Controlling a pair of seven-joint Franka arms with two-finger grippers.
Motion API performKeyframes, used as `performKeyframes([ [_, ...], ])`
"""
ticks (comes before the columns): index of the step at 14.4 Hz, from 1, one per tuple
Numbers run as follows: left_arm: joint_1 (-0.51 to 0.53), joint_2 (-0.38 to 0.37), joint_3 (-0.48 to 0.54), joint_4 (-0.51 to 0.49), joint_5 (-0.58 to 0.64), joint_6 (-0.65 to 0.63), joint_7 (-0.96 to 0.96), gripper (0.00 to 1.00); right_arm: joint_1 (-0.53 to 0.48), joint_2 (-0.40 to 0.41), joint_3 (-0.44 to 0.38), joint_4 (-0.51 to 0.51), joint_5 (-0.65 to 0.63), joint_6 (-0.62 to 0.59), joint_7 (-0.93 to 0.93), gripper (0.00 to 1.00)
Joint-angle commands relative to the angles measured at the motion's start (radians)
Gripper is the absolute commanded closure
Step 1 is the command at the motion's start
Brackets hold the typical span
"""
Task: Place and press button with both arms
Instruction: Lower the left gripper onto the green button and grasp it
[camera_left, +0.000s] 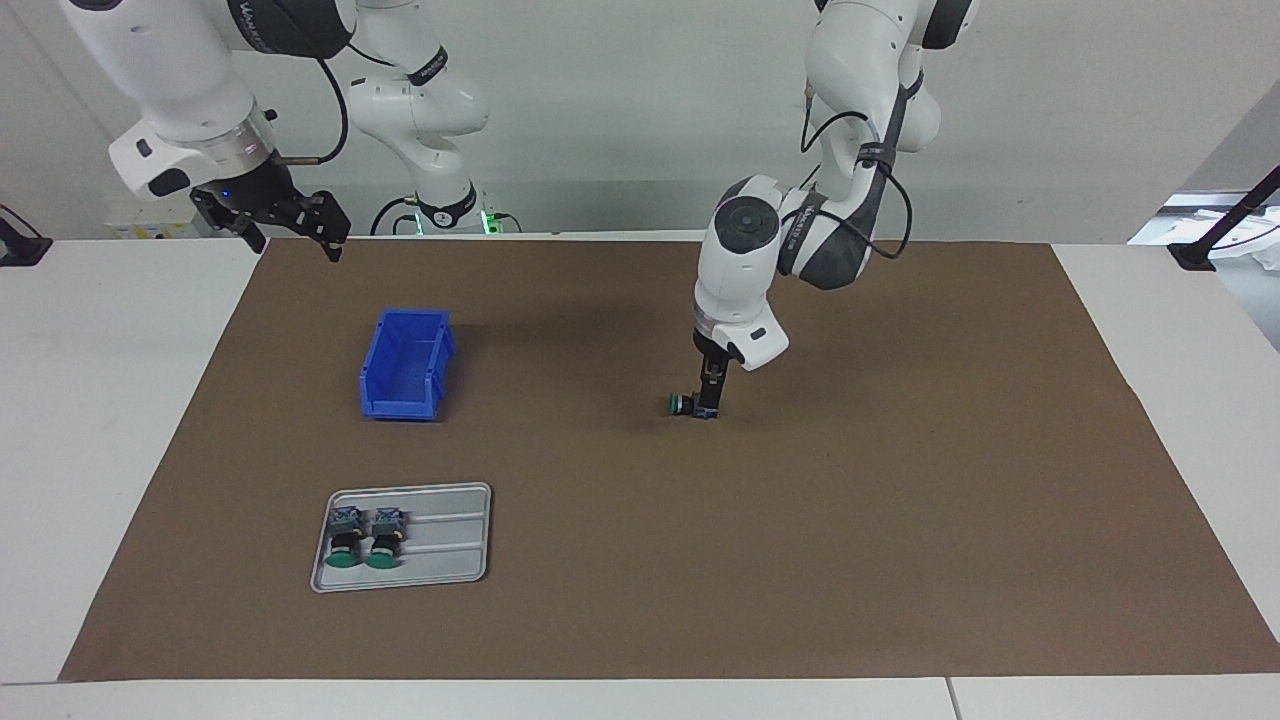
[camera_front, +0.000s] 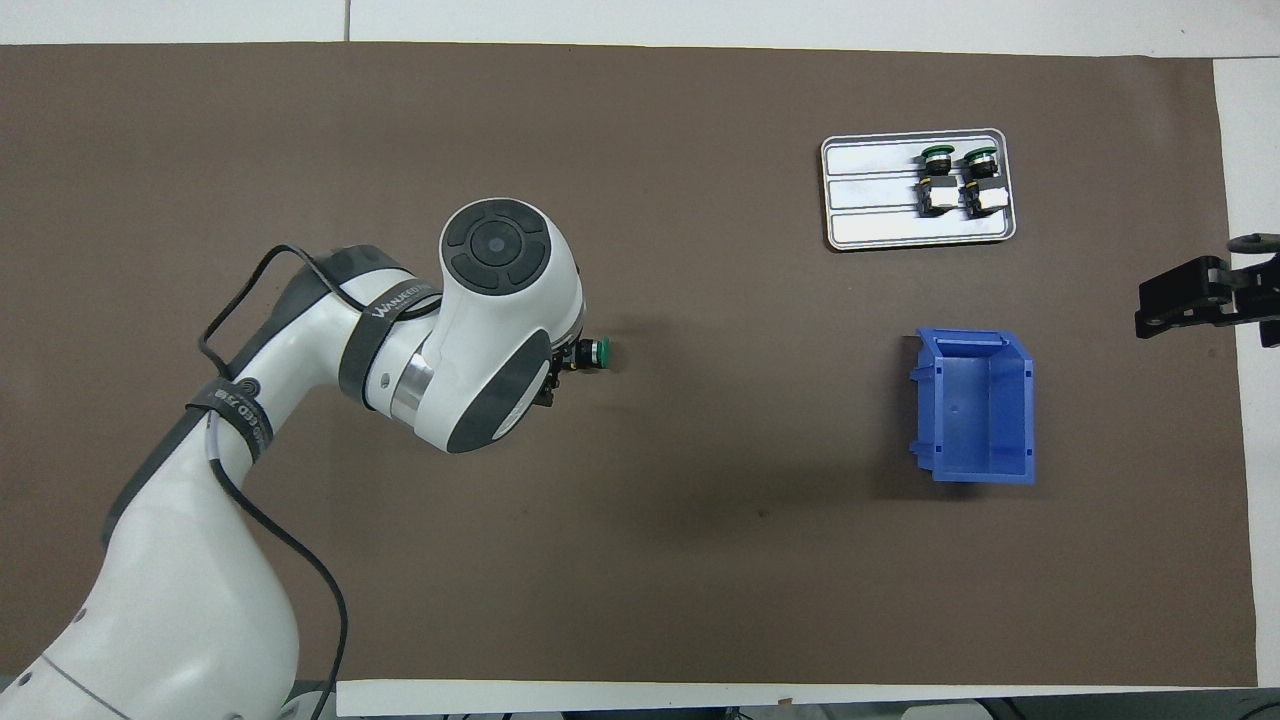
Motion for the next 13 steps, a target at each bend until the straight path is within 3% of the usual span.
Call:
performKeyframes([
  [1, -0.019, 0.023, 0.016, 0.004, -0.007, 0.044, -0.067, 0.01, 0.007, -0.012, -0.005, -0.03, 0.007, 0.009, -0.02, 0.02],
  [7, -0.048, 0.085, 0.016, 0.002, -0.003, 0.09, -0.134, 0.01, -0.001, -0.012, -0.004, -0.03, 0.009, 0.007, -0.018, 0.02],
  [13, -0.05, 0.099, 0.016, -0.004, -0.006, 0.122, -0.156, 0.06, 0.002, -0.012, -0.004, -0.029, 0.009, 0.006, -0.018, 0.02],
])
